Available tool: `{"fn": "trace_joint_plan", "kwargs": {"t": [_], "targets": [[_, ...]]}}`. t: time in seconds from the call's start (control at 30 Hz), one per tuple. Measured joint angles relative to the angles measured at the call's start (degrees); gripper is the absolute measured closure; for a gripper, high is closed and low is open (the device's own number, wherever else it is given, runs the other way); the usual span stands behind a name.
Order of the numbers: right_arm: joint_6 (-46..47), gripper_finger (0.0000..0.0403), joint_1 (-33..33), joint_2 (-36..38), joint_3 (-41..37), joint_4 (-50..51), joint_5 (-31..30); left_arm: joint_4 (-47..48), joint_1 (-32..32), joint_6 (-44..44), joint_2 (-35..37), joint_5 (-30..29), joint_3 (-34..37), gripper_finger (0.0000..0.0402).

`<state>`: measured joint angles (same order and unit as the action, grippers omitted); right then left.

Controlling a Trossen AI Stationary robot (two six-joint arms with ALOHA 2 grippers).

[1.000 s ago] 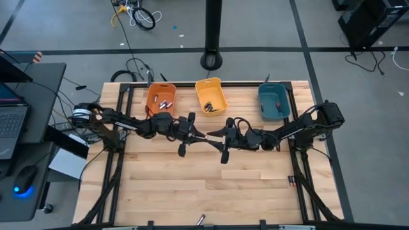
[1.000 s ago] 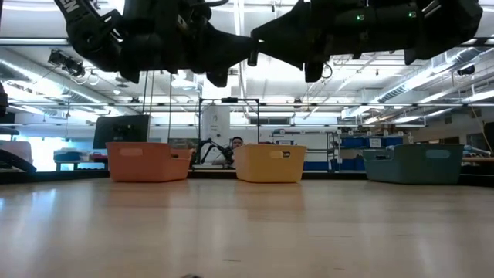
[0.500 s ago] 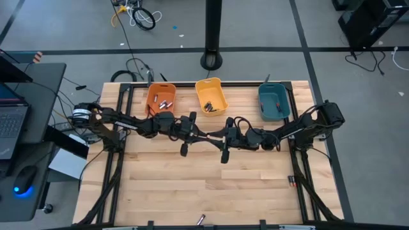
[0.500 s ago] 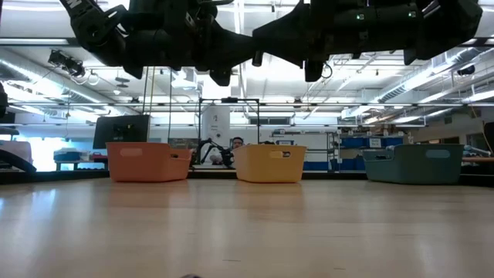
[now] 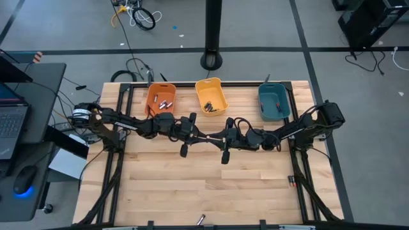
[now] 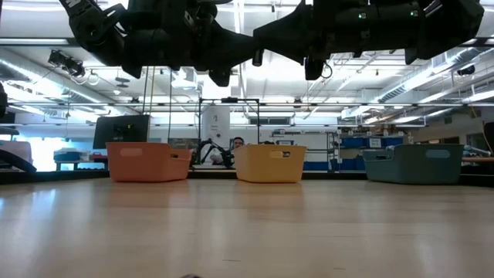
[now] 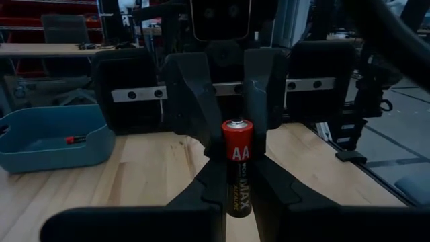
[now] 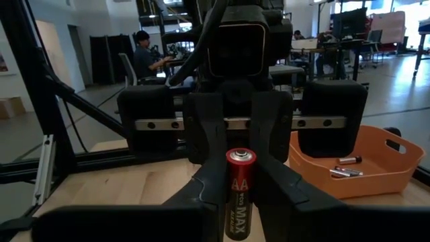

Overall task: Sort batteries
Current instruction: Put the orange battery into the blue bin

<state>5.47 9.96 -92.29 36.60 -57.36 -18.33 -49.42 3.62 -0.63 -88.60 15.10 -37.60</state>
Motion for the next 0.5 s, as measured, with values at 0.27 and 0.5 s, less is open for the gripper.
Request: {"fn": "trace_joint_plan", "kwargs": {"t": [0.27,0.5], "targets": [[-0.1,0.0338,0.0,0.0,0.0,0.0,0.0,-0.1,0.0,-0.8,0.0,-0.4,0.0,0.0351],[-0.6,0.0338,0.0,0.1,0.0,0.0,0.2,-0.2,0.0,-1.0,0.0,-0.9,0.0,0.0348]]}}
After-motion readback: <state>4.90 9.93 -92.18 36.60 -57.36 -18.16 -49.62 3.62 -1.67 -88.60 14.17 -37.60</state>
